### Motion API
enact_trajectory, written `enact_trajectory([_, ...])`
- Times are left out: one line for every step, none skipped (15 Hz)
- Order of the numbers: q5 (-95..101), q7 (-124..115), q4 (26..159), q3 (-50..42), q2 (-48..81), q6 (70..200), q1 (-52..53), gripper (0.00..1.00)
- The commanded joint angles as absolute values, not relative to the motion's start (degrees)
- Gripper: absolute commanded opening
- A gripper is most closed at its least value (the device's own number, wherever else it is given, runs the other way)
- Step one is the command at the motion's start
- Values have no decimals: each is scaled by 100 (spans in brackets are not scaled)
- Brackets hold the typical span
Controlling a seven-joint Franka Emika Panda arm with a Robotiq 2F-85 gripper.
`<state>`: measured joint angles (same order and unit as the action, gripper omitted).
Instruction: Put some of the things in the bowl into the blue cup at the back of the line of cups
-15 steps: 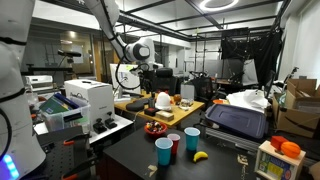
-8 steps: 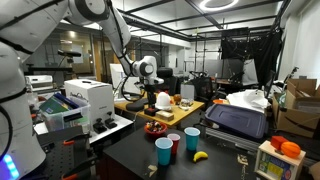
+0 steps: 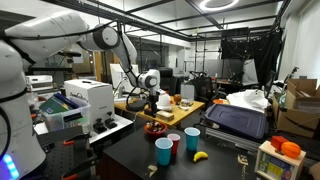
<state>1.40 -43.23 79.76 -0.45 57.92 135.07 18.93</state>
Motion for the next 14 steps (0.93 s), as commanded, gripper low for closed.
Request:
enact_trajectory([-61,-4728,6728,-200,6606,12947,1931,100])
enact_trajectory([-81,-4796,6509,-201,6761,12849,1910,100])
enact_trajectory([-123,-4814,6249,-161,6941,12712,1866,100])
enact_trajectory([-151,-4865,6023,-139,7095,12616,1842,100])
enact_trajectory([-192,-4878,5789,-112,7251,12535,1820,100])
enact_trajectory([-242,-4921,5577,-88,7378,12434,1800,100])
enact_trajectory([-298,-4951,5383,-71,7486,12358,1789,100])
enact_trajectory([-348,-4962,5215,-47,7569,12286,1778,100])
enact_trajectory([-387,-4990,5057,-34,7647,12236,1775,100])
enact_trajectory([-417,-5047,4919,-33,7722,12186,1773,100])
enact_trajectory([-452,-5105,4801,-14,7781,12110,1747,75])
enact_trajectory([-505,-5149,4709,17,7827,12042,1714,74])
enact_trajectory([-540,-5218,4650,27,7851,12020,1688,66])
enact_trajectory([-571,-5265,4575,45,7885,11986,1658,59])
